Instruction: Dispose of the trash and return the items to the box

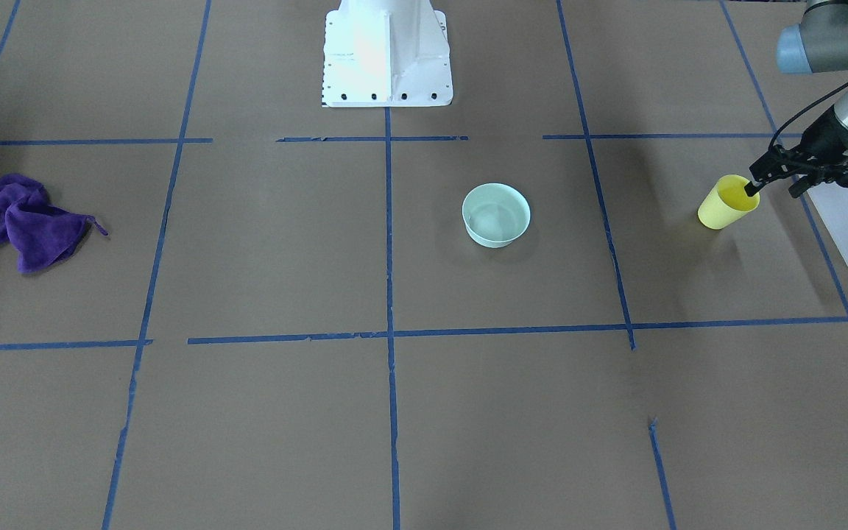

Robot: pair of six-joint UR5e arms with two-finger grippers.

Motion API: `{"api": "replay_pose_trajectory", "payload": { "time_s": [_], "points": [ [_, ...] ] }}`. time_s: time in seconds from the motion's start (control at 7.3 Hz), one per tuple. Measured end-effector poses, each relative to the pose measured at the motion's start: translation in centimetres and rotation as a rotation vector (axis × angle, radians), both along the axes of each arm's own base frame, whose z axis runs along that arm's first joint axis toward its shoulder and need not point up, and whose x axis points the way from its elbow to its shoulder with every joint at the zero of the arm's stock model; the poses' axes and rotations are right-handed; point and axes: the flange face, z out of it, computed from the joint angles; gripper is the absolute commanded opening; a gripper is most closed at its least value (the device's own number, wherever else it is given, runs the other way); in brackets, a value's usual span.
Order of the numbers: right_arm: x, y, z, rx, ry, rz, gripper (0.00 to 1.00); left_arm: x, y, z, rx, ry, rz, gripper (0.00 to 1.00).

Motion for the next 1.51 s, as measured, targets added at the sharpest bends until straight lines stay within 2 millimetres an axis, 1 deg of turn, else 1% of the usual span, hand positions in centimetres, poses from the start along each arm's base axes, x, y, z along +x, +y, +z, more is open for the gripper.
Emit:
{"api": "replay_pose_trajectory", "payload": {
  "time_s": [0.14, 0.27, 0.41, 0.55, 0.96, 1.1, 1.37, 1.51],
  "points": [
    [-0.1, 0.1, 0.1, -0.002, -0.009, -0.001, 1.0, 0.7, 0.4, 0.2, -0.008, -0.001, 0.013, 0.87],
    [-0.1, 0.2, 0.1, -0.004, -0.013, -0.002, 1.0, 1.2, 0.6, 0.3, -0.016, -0.001, 0.02, 0.82],
    [-0.1, 0.3, 0.2, -0.004, -0.014, -0.002, 1.0, 1.5, 0.7, 0.4, -0.017, -0.006, 0.019, 0.72],
    [-0.1, 0.3, 0.2, -0.005, -0.014, -0.002, 1.0, 1.6, 0.7, 0.5, -0.015, -0.014, 0.015, 0.58],
    [-0.1, 0.2, 0.1, -0.002, -0.015, -0.002, 1.0, 1.9, 0.3, 0.4, -0.011, -0.018, 0.009, 0.1],
    [-0.1, 0.2, 0.1, -0.002, -0.015, -0.002, 1.0, 2.2, 0.2, 0.2, -0.02, -0.014, 0.001, 0.0],
    [-0.1, 0.2, -0.2, 0.004, -0.015, -0.002, 1.0, 3.2, -0.2, -0.8, -0.051, 0.004, -0.023, 0.0],
    [-0.2, 0.1, -0.7, 0.013, -0.015, -0.005, 1.0, 3.1, -0.2, -1.5, -0.048, 0.013, -0.028, 0.0]
  ]
}}
